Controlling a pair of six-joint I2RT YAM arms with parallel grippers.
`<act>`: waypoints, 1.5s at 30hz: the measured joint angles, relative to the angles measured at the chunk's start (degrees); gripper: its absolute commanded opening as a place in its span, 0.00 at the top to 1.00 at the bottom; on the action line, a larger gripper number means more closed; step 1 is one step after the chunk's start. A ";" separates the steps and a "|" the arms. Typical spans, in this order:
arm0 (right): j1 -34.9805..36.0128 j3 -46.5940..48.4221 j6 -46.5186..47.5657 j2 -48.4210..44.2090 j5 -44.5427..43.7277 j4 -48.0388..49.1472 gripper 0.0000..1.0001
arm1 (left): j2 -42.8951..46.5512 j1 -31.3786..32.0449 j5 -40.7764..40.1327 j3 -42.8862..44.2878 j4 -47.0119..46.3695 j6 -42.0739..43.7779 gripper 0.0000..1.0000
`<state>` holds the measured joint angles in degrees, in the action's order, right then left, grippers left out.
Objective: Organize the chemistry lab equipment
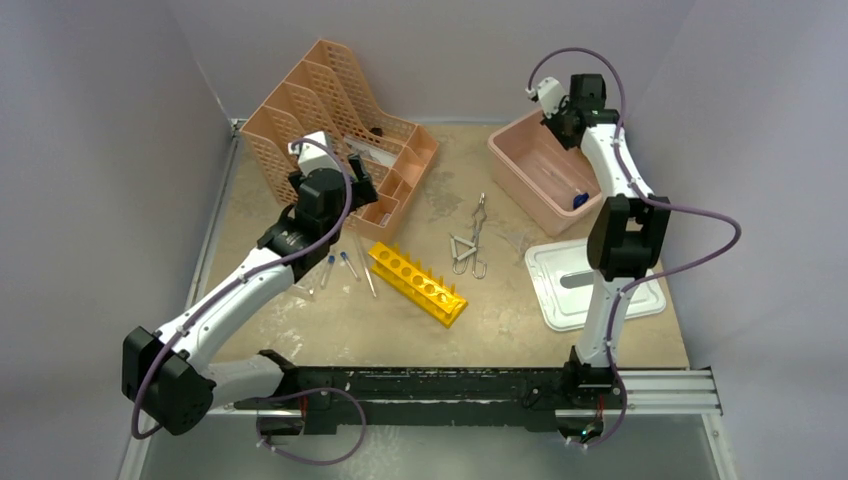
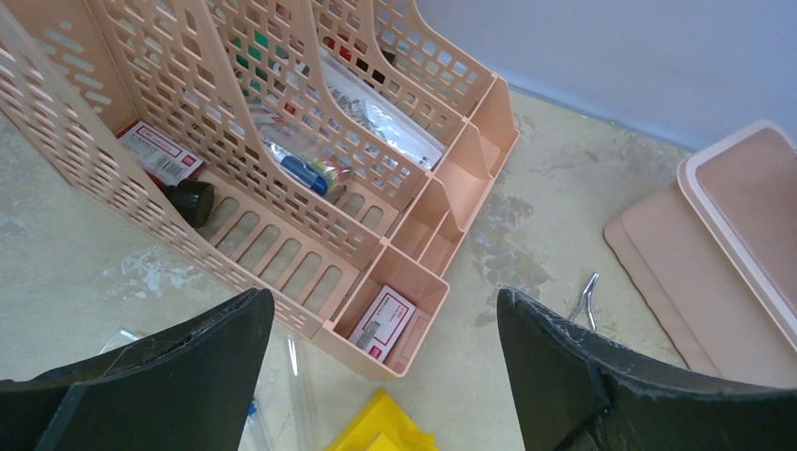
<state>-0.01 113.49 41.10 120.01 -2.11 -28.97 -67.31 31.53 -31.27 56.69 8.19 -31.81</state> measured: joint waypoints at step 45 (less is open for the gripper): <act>13.81 -5.38 -34.14 -17.25 5.97 2.16 0.52 | 2.36 0.00 2.62 0.68 -0.46 0.76 0.12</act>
<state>13.80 108.12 6.96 102.76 3.86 -26.81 -64.95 31.53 -28.64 57.36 7.73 -31.05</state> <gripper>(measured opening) 0.461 0.881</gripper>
